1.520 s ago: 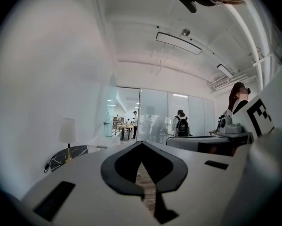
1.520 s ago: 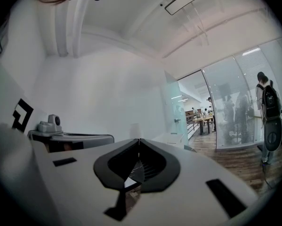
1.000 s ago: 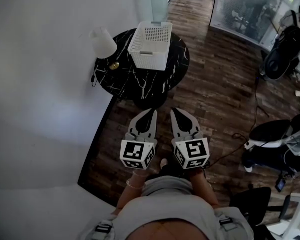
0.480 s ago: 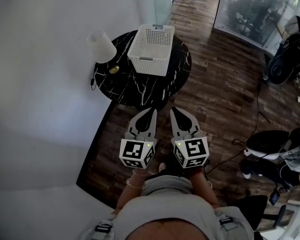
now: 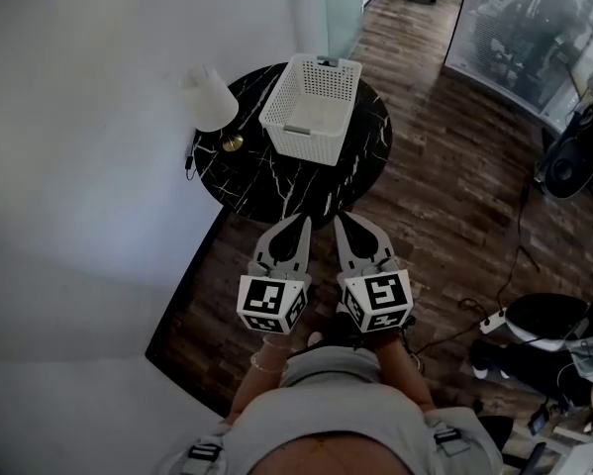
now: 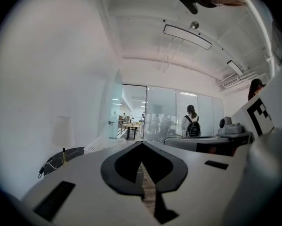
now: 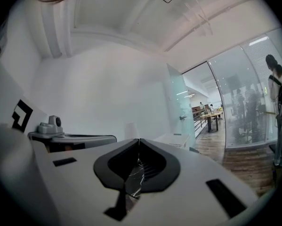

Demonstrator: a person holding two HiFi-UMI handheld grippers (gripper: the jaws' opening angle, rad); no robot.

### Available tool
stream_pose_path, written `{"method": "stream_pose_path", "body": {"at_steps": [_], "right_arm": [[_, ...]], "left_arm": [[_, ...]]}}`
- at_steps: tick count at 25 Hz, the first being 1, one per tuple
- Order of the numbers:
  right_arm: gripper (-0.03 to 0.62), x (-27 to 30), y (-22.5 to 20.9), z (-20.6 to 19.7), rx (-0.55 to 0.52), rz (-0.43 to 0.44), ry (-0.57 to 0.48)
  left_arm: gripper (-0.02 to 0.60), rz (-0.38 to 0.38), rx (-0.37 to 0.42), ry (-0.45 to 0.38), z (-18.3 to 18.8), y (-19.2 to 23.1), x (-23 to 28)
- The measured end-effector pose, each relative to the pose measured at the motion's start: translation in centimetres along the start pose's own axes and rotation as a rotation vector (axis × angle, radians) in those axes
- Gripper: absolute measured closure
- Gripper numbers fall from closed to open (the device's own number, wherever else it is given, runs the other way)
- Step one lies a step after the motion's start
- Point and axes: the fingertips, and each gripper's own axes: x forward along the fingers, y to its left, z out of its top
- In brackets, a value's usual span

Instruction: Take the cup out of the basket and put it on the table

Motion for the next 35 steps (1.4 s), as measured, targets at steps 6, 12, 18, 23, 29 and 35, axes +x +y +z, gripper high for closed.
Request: {"method": "stream_pose_path", "body": {"at_steps": [6,12,18,23,29,35], "right_arm": [[0.583,1.9,-2.1,0.8,0.001,0.056,0.001],[0.583,2.9,-4.1,1.1,0.004,0.092,0.0],[0.583,3.4,-5.0,1.1,0.006,0.119,0.004],[0.582,4.0,-5.8,1.2,0.014,0.114,-0.002],[0.583,5.2,-7.3,1.4,0.021,0.082,-0.005],[0.583,7.5,-8.3,1.6,0.02,0.048,-0.005]], "left_arm": [[0.577,0.042,0.007,0.001,0.5,-0.1,2.9],[0.577,0.074,0.014,0.004,0.7,-0.4,5.0],[0.577,0.088,0.01,0.015,0.4,-0.8,6.1],[0.577,0.079,0.019,0.015,0.7,-0.8,7.2],[0.577,0.04,0.021,0.018,0.9,-0.8,9.5],[0.577,0.004,0.017,0.016,1.2,0.8,11.8]]}}
